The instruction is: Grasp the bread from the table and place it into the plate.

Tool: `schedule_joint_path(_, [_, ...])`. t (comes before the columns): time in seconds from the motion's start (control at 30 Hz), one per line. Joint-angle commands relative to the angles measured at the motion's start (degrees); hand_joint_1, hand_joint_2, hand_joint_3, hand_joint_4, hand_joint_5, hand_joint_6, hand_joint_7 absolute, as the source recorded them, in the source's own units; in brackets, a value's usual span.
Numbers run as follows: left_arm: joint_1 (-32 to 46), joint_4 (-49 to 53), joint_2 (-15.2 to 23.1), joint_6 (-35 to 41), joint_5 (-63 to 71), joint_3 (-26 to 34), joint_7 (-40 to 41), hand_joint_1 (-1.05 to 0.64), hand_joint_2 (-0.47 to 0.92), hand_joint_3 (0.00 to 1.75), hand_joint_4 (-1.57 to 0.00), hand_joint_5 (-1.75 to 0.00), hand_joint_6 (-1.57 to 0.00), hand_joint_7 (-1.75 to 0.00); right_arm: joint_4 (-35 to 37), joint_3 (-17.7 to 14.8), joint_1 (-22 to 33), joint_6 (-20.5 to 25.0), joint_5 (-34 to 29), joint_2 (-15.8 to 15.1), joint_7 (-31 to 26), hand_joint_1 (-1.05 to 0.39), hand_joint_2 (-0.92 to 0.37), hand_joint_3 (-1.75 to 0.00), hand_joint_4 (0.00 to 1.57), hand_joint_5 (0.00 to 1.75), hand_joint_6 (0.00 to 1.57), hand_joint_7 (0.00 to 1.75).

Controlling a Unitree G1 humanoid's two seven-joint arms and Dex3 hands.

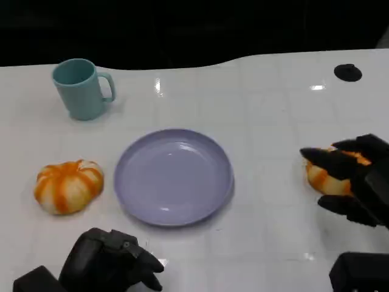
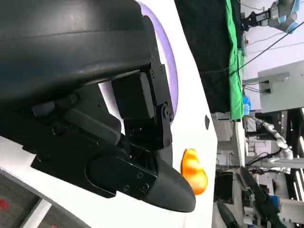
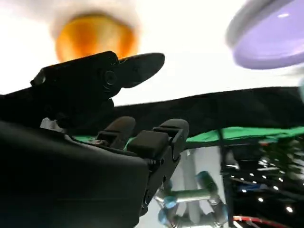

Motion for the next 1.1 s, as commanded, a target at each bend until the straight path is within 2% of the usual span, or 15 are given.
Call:
schedule_joint_path(0.03, [-0.19,0.39,0.68,-0.34,-0.36,0.22,0.01,-1.05,0.91,0.00,-1.42,-0.71,-1.57,-0.25,-4.24,1.94,-0.36,7.00,-4.37,-1.96,1.74,-0.54,-0.91,0.00,0.00,0.67,0.41,0.00])
schedule_joint_path(0.2, [-0.40,0.88,0.78,-0.48,-0.49,0.35,-0.14,-1.05,0.91,0.00,-1.42,-0.70,-1.57,-0.25,-7.74,5.11,-1.05,15.87,-9.37,-1.75,7.19,-0.53,-0.87,0.00,0.00,0.70,0.42,0.00])
schedule_joint_path(0.33, [-0.35,0.89,0.81,-0.57,-0.51,0.38,-0.15,-1.05,0.91,0.00,-1.42,-0.70,-1.57,-0.25,-6.89,8.09,-2.74,19.81,-11.90,-1.90,10.16,-0.53,-0.85,0.00,0.01,0.70,0.41,0.00])
schedule_joint_path(0.5, [-0.08,0.25,0.72,-0.35,-0.45,0.25,0.00,-1.05,0.91,0.00,-1.42,-0.70,-1.57,-0.25,-2.40,11.69,-6.05,23.77,-14.32,-1.62,11.26,-0.53,-0.82,0.00,0.17,0.49,0.43,0.00])
schedule_joint_path(0.57, [-0.10,0.37,0.69,-0.57,-0.45,0.25,-0.04,-1.05,0.91,0.00,-1.42,-0.70,-1.57,-0.24,-0.19,12.96,-7.40,25.09,-14.85,-1.46,11.11,-0.51,-0.80,0.00,0.26,0.36,0.45,0.00])
schedule_joint_path(0.67, [-0.04,0.41,0.71,-0.67,-0.22,0.23,0.18,-1.05,0.91,0.00,-1.42,-0.71,-1.57,-0.24,4.51,14.85,-9.85,26.79,-14.89,-1.10,10.62,-0.49,-0.80,0.00,0.30,0.27,0.44,0.00])
schedule_joint_path(0.9, [0.39,-0.40,0.71,-0.09,-0.34,0.22,0.33,-1.05,0.91,0.00,-1.43,-0.71,-1.57,-0.25,16.83,18.00,-15.55,28.66,-13.04,-0.06,7.07,-0.49,-0.80,-0.01,0.34,0.18,0.44,0.00])
schedule_joint_path(1.1, [0.66,-0.63,0.76,-0.35,-0.47,0.19,0.04,-1.05,0.91,0.00,-1.42,-0.71,-1.57,-0.25,24.09,19.88,-18.81,29.11,-10.98,0.39,4.20,-0.50,-0.82,-0.01,0.35,0.14,0.44,0.00])
